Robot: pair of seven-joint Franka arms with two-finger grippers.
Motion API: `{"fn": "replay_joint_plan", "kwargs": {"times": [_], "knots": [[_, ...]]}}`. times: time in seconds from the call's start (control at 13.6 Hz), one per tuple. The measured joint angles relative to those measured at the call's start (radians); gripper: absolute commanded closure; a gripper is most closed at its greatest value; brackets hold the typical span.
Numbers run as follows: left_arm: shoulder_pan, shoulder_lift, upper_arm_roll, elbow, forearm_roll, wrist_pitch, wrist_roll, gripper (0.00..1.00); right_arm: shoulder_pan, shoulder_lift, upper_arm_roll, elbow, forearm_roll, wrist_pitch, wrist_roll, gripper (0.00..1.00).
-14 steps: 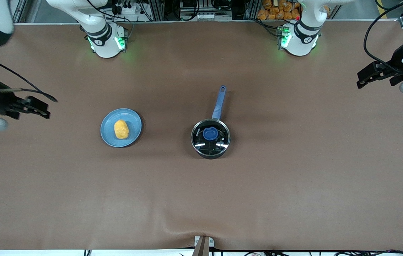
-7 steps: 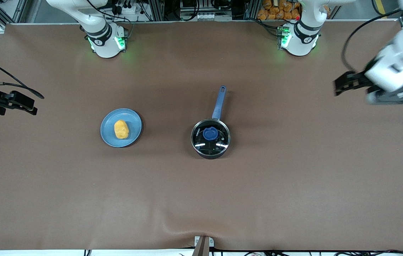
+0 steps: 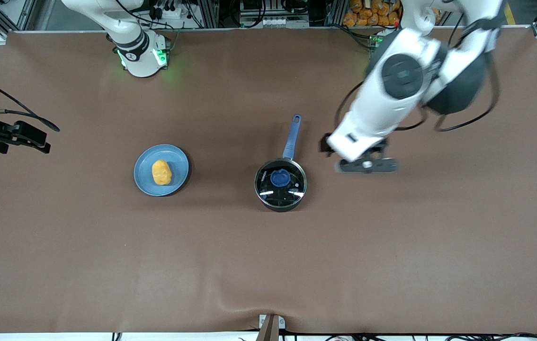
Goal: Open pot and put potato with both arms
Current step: 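Lower the left gripper and grasp the lid's blue knob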
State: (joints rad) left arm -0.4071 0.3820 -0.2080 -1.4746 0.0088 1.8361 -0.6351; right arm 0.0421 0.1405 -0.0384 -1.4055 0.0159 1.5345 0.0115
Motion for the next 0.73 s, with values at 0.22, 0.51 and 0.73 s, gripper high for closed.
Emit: {"fn": "replay_joint_plan", "kwargs": {"times": [0.22, 0.51, 0.73], "knots": [[-0.094, 0.142, 0.006, 0.059, 0.000, 0.136, -0.192, 0.00, 0.000, 0.000, 0.000, 0.000, 0.000, 0.000, 0.000, 0.00], [-0.164, 0.254, 0.031, 0.082, 0.000, 0.235, -0.299, 0.00, 0.001, 0.000, 0.000, 0.000, 0.000, 0.000, 0.000, 0.00], [-0.171, 0.279, 0.040, 0.088, 0.000, 0.255, -0.333, 0.00, 0.001, 0.000, 0.000, 0.000, 0.000, 0.000, 0.000, 0.00]]}}
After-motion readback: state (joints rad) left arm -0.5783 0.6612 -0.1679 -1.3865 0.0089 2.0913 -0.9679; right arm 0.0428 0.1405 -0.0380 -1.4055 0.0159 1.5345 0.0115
